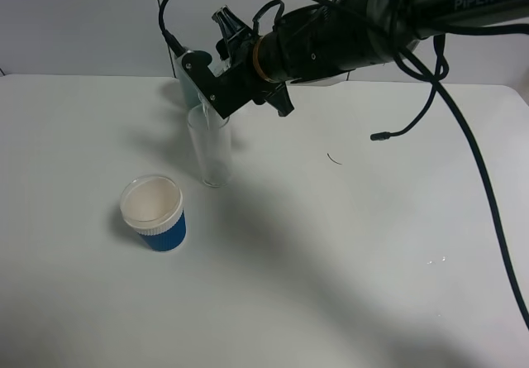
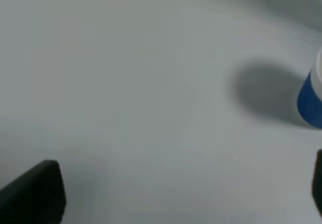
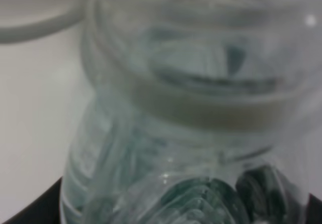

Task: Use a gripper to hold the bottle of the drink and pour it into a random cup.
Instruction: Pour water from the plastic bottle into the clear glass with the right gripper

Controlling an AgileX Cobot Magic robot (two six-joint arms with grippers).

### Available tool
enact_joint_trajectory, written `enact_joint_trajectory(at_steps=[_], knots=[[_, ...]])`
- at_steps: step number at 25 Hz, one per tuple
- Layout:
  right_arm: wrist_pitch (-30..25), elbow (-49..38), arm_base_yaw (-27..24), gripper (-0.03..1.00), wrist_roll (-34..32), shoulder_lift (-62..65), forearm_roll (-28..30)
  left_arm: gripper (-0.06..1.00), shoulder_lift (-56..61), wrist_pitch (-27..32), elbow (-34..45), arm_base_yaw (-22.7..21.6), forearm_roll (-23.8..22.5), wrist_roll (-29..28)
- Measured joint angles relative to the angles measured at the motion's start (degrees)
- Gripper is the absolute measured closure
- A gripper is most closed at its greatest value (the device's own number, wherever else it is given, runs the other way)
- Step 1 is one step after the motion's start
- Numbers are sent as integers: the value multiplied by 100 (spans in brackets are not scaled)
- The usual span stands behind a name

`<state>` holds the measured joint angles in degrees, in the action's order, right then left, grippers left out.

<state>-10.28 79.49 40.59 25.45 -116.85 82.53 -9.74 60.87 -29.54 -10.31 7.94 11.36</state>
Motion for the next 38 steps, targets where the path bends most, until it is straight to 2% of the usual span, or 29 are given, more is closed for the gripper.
enact_joint_trajectory(at_steps=[38], knots=[[0,0,6,41,342,0,6,-5,0,0,0,0,0,0]])
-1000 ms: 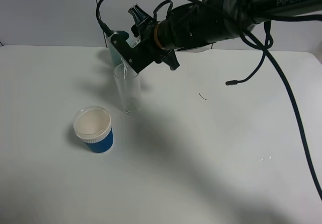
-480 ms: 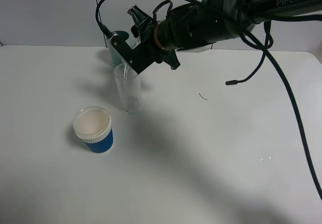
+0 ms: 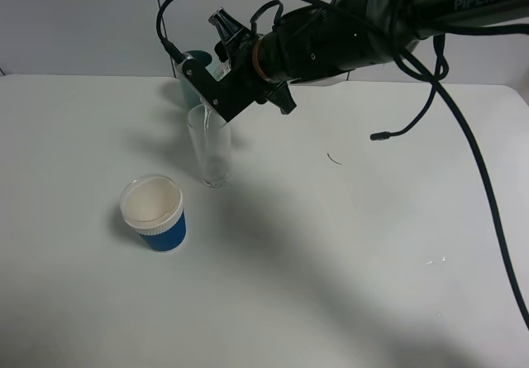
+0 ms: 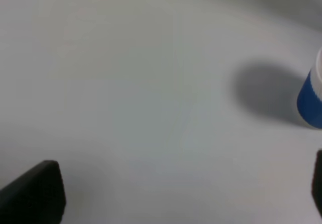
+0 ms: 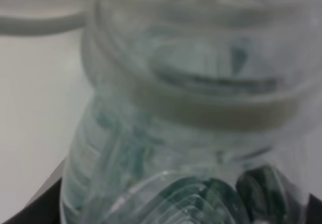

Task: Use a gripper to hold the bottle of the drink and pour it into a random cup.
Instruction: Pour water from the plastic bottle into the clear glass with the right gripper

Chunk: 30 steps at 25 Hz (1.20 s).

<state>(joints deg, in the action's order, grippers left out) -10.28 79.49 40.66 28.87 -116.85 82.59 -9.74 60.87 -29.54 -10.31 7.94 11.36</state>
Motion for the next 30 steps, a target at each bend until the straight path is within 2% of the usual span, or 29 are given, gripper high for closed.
enact_joint_trajectory(at_steps=[30], knots=[[-5,0,0,41,287,0,5,-5,0,0,0,0,0,0]])
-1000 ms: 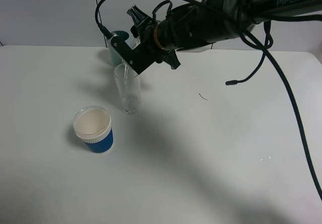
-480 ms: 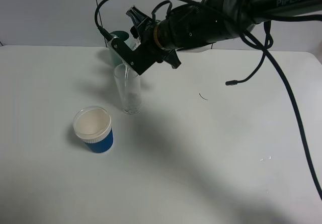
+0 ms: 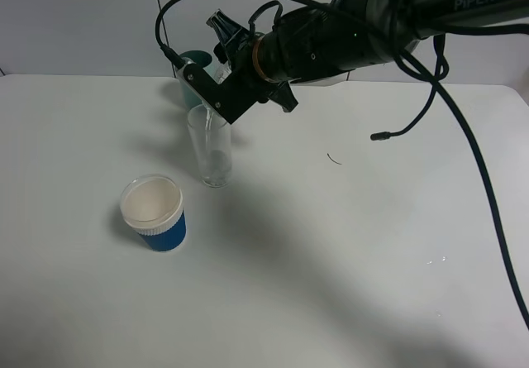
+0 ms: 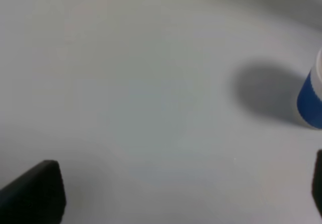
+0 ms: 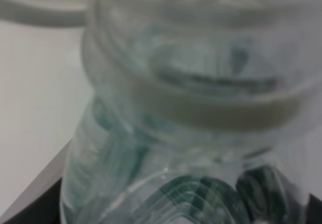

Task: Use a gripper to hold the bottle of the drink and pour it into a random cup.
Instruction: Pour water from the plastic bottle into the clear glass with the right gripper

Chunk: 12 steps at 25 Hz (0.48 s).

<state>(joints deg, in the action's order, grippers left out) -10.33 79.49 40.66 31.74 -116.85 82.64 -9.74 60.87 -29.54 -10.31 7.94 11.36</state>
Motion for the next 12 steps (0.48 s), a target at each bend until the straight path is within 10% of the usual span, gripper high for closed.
enact_joint_trajectory(at_steps=[12], knots=[[-10,5,0,41,11,0,0,-5,0,0,0,0,0,0]])
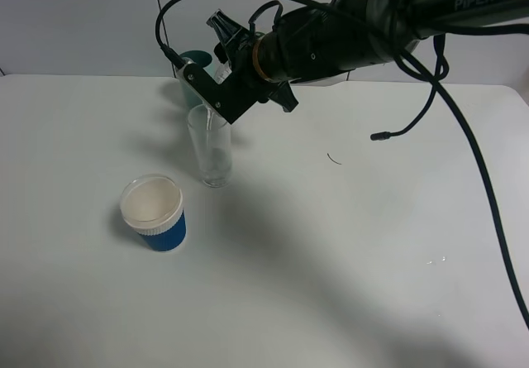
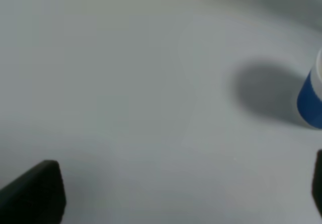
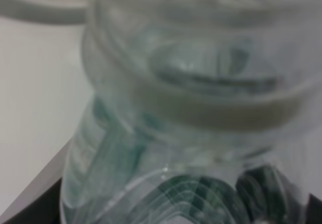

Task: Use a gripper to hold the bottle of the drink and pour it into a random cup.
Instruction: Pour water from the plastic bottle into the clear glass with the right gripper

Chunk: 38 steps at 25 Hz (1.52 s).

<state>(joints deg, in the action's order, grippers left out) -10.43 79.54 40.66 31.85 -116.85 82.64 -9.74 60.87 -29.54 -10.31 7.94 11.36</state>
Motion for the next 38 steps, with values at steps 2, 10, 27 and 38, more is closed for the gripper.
enact_joint_trajectory(at_steps=[2,10,27,38], knots=[[0,-1,0,41,7,0,0,-5,0,0,0,0,0,0],[0,6,0,41,153,0,0,-5,0,0,0,0,0,0],[0,6,0,41,158,0,0,-5,0,0,0,0,0,0],[0,6,0,41,243,5,0,-5,0,0,0,0,0,0]])
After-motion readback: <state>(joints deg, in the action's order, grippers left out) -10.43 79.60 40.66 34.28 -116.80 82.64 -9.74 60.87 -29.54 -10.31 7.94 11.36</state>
